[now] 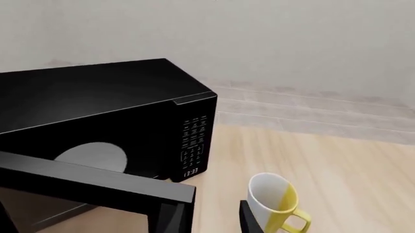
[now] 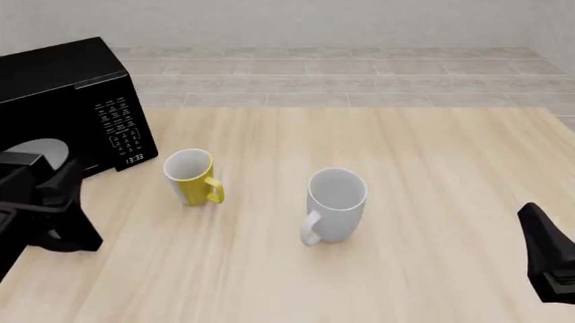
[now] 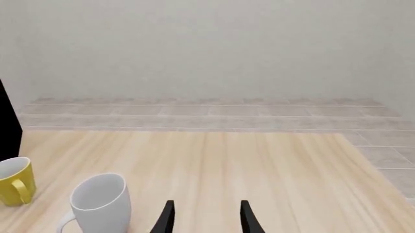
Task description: Close the microwave.
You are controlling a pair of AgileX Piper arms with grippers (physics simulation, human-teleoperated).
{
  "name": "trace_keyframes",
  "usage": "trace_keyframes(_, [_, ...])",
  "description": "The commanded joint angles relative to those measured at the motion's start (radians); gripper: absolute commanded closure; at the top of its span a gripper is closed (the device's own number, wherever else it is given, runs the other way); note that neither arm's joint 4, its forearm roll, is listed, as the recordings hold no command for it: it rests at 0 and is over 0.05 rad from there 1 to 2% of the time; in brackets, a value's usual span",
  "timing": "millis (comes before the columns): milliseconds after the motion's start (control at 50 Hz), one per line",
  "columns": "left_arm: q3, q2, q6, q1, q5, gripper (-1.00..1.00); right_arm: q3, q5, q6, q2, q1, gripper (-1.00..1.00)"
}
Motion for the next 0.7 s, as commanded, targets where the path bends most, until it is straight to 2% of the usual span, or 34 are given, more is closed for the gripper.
trace_keyframes(20, [0.028, 0.163, 0.023, 0.027, -0.055, -1.00, 0.000, 0.006, 0.003, -0.002, 0.006, -1.00])
trace_keyframes(80, [0.026, 0.232, 0.019, 0.028, -0.112, -1.00, 0.000, 0.006, 0.004, -0.002, 0.005, -1.00])
trace_keyframes(300, [0.008, 0.257, 0.016, 0.030, -0.118, -1.00, 0.000, 0.005, 0.007, -0.003, 0.003, -1.00])
trace_keyframes(400, [0.004, 0.350, 0.006, 0.037, -0.195, -1.00, 0.000, 0.003, 0.007, -0.003, 0.002, -1.00])
trace_keyframes(700, [-0.036, 0.366, -0.003, 0.039, -0.161, -1.00, 0.000, 0.003, 0.007, -0.002, 0.006, -1.00])
